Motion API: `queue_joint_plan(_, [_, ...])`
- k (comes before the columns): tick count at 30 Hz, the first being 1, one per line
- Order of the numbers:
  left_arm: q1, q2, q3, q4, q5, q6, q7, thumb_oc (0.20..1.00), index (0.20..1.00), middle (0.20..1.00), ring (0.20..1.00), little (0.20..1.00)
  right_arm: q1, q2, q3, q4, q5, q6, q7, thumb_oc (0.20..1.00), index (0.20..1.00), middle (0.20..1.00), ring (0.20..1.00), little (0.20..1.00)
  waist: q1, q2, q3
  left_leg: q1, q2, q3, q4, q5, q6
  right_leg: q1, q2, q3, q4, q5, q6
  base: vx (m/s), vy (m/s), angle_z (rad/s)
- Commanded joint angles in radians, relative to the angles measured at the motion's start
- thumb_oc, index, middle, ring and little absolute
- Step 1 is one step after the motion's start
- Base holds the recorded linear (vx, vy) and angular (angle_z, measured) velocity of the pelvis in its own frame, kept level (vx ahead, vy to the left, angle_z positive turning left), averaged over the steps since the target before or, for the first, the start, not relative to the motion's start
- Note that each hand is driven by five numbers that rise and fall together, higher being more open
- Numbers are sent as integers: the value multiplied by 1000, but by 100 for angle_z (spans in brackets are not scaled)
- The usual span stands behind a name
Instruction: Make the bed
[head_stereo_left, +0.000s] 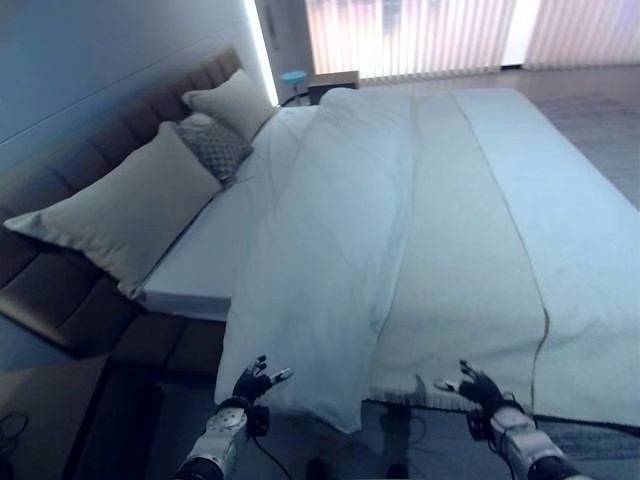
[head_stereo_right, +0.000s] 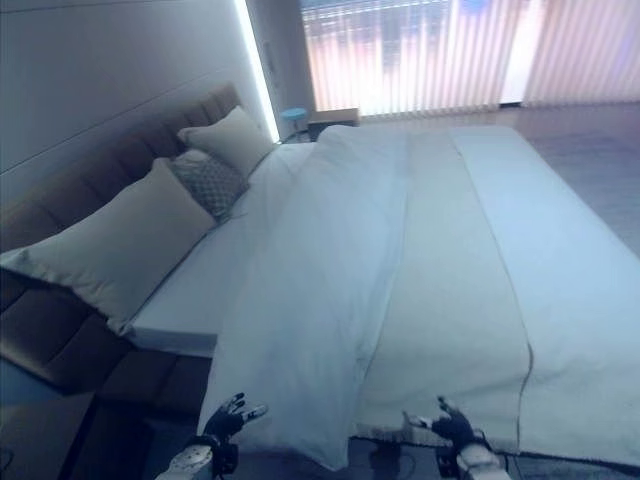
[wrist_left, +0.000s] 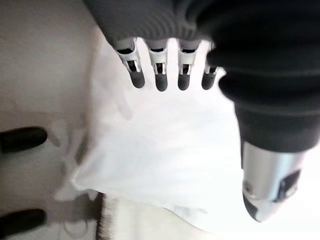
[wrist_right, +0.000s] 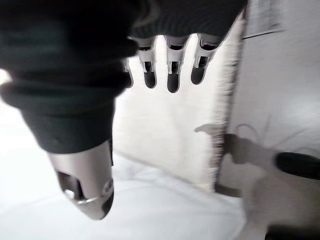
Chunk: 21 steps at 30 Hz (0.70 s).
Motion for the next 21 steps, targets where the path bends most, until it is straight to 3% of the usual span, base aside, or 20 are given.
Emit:
queue_joint_plan(1, [-50,73,-9,-110,-112,-32,-26,1000,1000,1000,1000,1000,-100,-24,26,-122,35,-44,28,1000,1000,1000,1000,1000,35,-81,7,-110,-62,-14,-14,116,17,163,-9,36,-102,-50,84,218,74,-23])
queue_joint_plan(4, [-133,120,-41,-188,-177,-47,-31,1000,1000,1000,1000,1000,-174,-28,64,-256,88,-54,47,1000,1000,1000,1000,1000,46,-119,1,-165,-61,19,69,84,48,161,-40,39,-91,-94,100,249,141,9])
queue_joint_plan(7, [-174,142,-52,-215,-205,-48,-36,1000,1000,1000,1000,1000,-219,-26,89,-300,117,-51,55,1000,1000,1000,1000,1000,59,-143,-1,-192,-60,37,102,59,54,135,-57,41,-74,-99,107,159,108,-12])
queue_joint_plan(10, [-252,161,-82,-250,-268,-57,-29,1000,1000,1000,1000,1000,-310,2,129,-316,203,-60,57,1000,1000,1000,1000,1000,85,-164,11,-197,-65,56,118,14,71,74,-83,18,16,-90,140,201,138,-33])
queue_joint_plan(11, [-290,172,-87,-256,-300,-63,-23,1000,1000,1000,1000,1000,-347,21,130,-319,260,-65,48,1000,1000,1000,1000,1000,90,-167,31,-194,-66,63,122,0,80,37,-96,1,81,-68,155,116,228,-27])
queue_joint_plan(12, [-371,200,-100,-262,-374,-74,-13,1000,1000,1000,1000,1000,-444,43,155,-315,347,-82,39,1000,1000,1000,1000,1000,90,-150,86,-190,-59,65,129,-17,94,-80,-125,-30,234,-6,170,51,181,-17])
queue_joint_plan(14, [-416,216,-108,-261,-416,-77,-14,1000,1000,1000,1000,1000,-499,46,170,-311,391,-90,36,1000,1000,1000,1000,1000,88,-138,116,-189,-56,66,138,-23,102,-119,-141,-43,289,17,170,36,163,-2])
queue_joint_plan(16, [-482,227,-115,-255,-488,-83,-21,1000,1000,1000,1000,1000,-569,64,183,-303,483,-103,35,1000,1000,1000,1000,1000,88,-121,150,-179,-55,64,144,-39,110,-168,-150,-57,323,5,149,98,170,6])
queue_joint_plan(18, [-549,224,-116,-238,-581,-79,-44,1000,1000,1000,1000,1000,-636,102,184,-294,606,-115,52,1000,1000,1000,1000,1000,96,-107,179,-182,-43,74,146,-49,104,-211,-181,-116,251,-18,135,61,95,-7])
queue_joint_plan(21, [-649,204,-132,-210,-691,-73,-79,1000,1000,1000,1000,1000,-730,145,183,-261,781,-134,84,1000,1000,1000,1000,1000,84,-117,223,-205,-61,79,146,-51,96,-279,-145,-98,76,49,150,61,-17,-27])
